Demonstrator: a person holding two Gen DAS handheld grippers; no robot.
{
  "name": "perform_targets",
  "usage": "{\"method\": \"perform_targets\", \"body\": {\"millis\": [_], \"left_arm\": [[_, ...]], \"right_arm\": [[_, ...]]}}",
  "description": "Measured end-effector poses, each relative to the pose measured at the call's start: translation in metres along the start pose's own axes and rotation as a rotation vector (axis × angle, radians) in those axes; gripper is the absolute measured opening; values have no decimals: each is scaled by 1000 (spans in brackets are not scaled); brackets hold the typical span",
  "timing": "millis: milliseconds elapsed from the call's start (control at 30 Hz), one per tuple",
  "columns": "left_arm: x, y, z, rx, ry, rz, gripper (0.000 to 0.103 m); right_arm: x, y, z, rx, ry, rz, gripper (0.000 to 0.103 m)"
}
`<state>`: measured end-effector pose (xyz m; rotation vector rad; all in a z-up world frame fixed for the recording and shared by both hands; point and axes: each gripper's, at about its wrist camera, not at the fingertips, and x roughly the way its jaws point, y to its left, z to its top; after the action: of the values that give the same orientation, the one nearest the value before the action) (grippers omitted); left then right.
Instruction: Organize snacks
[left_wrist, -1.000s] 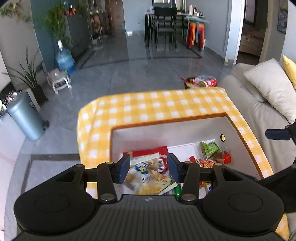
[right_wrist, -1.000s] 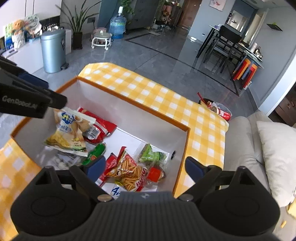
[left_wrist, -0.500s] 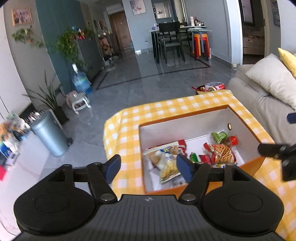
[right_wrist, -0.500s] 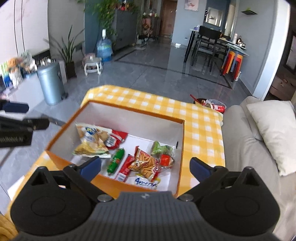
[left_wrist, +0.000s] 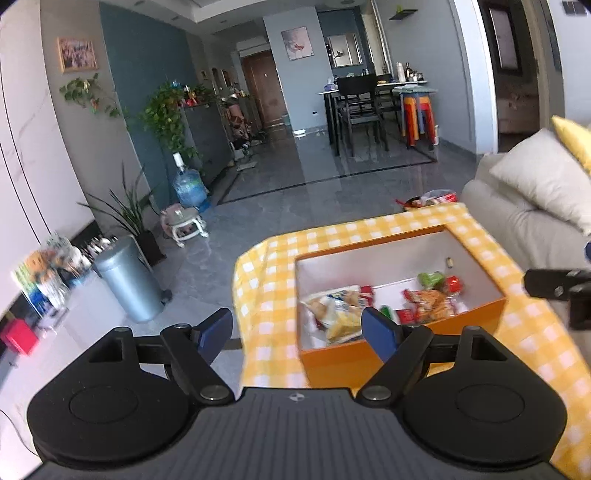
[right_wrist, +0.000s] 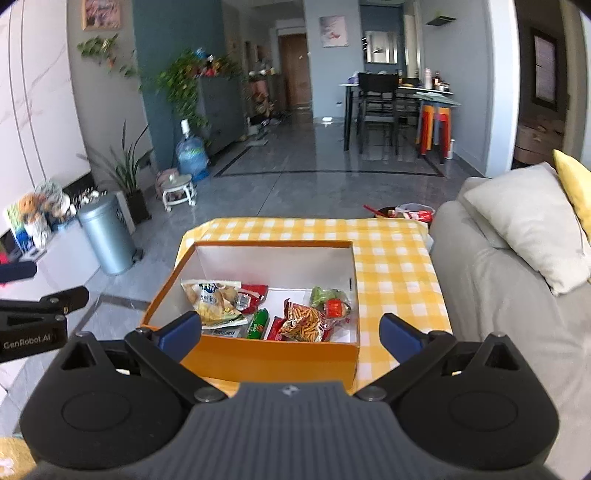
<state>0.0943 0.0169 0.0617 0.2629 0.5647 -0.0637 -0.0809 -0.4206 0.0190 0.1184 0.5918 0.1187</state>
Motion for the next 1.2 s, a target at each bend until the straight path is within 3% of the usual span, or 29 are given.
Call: {"method": "perform_targets", "body": {"millis": [300,567,1200], "left_arm": [[3,-11,-18,-81,74,-68,94],[21,-18,-35,-109,154,-78,94],[28,-25,-32,-106,168,-83,94]], "right_arm": [[-24,12,-26,-1,-70,-35,99],[-4,9,-39,7,-8,-60,99],[3,8,-40,26,4,-59,99]]}}
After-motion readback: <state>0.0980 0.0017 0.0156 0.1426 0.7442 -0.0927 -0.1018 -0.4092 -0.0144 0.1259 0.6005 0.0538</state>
